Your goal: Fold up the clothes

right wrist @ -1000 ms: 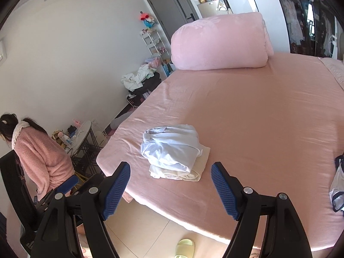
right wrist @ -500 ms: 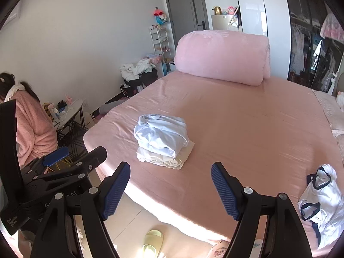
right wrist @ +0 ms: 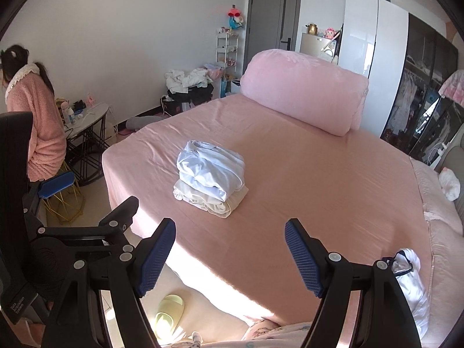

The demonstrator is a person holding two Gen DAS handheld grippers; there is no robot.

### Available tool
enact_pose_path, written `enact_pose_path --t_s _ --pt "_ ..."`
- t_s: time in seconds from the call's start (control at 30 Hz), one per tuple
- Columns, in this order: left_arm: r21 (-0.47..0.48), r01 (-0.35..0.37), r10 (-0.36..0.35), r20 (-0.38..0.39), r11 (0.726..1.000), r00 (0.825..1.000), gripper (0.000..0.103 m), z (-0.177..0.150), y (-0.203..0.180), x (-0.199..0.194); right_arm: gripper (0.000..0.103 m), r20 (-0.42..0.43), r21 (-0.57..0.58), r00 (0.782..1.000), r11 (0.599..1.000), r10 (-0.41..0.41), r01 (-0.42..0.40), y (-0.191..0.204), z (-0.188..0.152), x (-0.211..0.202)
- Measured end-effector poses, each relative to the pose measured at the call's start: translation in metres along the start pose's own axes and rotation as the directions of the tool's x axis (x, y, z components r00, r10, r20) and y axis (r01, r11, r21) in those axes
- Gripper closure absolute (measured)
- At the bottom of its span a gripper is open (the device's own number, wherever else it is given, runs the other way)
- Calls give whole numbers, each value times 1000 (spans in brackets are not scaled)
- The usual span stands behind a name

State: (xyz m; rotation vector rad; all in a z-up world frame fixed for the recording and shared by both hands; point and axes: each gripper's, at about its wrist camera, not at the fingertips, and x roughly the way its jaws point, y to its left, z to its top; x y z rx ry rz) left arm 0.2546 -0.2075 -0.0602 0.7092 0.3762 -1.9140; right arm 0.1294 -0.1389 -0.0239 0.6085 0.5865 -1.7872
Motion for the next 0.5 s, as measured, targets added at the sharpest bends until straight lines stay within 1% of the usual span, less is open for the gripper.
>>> enact_pose_path --t_s 0.07,0.13,0.2,0.5 --pt "-7 29 -29 -12 1000 1000 0 0 1 -1 26 4 -4 1000 1000 6 -6 -1 0 -4" --pt "-6 42 -42 -16 999 999 0 0 0 -3 26 6 16 1000 1000 17 -17 -6 0 -9" --pt "1 39 -39 -13 999 999 0 -1 -2 -6 26 9 41 999 999 33 -34 -11 -1 -12" --pt "44 65 -64 -25 997 998 0 -4 -21 -13 26 -1 83 999 996 32 -32 -23 -8 -17"
